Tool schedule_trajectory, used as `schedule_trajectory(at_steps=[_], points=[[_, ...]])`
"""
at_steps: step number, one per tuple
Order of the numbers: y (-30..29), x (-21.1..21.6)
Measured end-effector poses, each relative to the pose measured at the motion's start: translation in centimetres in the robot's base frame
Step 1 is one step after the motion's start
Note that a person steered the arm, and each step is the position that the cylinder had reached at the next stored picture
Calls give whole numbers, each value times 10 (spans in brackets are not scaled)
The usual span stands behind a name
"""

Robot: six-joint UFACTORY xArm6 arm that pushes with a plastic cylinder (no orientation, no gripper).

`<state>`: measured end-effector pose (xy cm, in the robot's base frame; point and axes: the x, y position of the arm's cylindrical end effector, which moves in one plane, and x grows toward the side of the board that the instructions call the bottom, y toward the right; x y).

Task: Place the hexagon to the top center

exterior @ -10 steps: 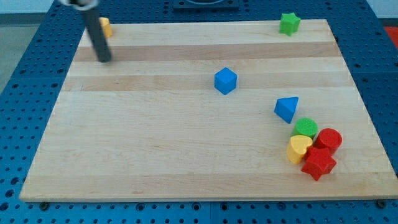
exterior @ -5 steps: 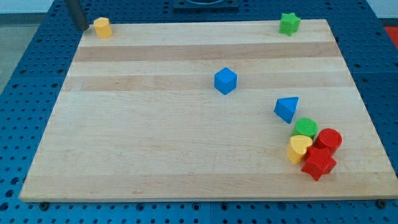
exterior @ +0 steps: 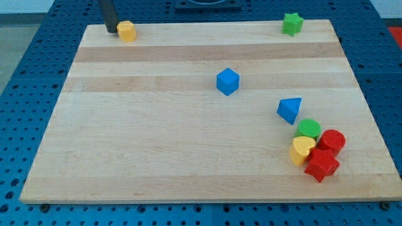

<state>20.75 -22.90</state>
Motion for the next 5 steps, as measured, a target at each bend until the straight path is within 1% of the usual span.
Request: schedule_trajectory(at_steps=[1, 2, 3, 5], points=[[-33, 12], [-39, 16], [-25, 16], [37, 16]])
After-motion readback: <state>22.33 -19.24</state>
